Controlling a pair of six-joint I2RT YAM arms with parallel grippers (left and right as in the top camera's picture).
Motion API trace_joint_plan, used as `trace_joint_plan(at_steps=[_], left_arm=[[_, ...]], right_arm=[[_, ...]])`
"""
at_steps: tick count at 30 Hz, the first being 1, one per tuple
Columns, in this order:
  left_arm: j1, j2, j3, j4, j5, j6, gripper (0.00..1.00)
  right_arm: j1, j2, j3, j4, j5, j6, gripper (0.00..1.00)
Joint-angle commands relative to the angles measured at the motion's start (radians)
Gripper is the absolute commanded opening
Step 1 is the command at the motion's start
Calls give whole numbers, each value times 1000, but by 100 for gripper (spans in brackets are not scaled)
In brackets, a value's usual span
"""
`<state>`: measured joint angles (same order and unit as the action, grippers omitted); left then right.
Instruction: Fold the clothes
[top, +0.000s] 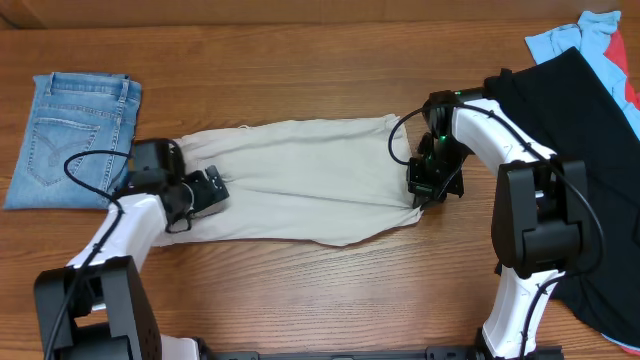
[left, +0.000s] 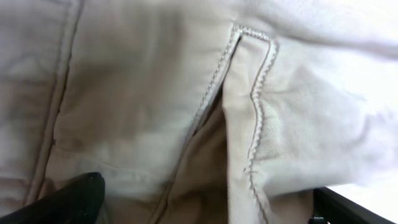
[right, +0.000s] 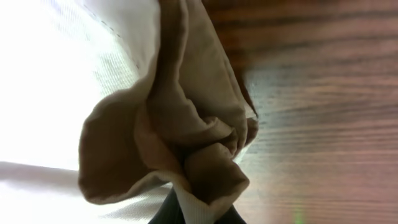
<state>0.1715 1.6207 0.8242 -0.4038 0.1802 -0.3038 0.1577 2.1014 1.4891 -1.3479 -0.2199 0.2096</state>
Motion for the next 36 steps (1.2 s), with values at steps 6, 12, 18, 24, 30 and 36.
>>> trace_joint_plan(at_steps=[6, 12, 18, 24, 30, 36], left_arm=[[56, -45, 248, -330, -56, 95, 100], [119, -85, 332, -484, -188, 25, 100], [206, -42, 289, -429, -129, 23, 100], [221, 65, 244, -328, 45, 74, 100], [221, 189, 244, -302, 58, 80, 100], [221, 309, 244, -280, 187, 127, 93]], right_arm=[[-24, 3, -4, 64, 98, 4, 12], [-24, 3, -4, 84, 114, 4, 13], [-24, 3, -4, 95, 114, 5, 14], [-24, 3, -4, 95, 114, 5, 14], [-23, 3, -4, 94, 114, 5, 14], [-24, 3, -4, 94, 114, 4, 14]])
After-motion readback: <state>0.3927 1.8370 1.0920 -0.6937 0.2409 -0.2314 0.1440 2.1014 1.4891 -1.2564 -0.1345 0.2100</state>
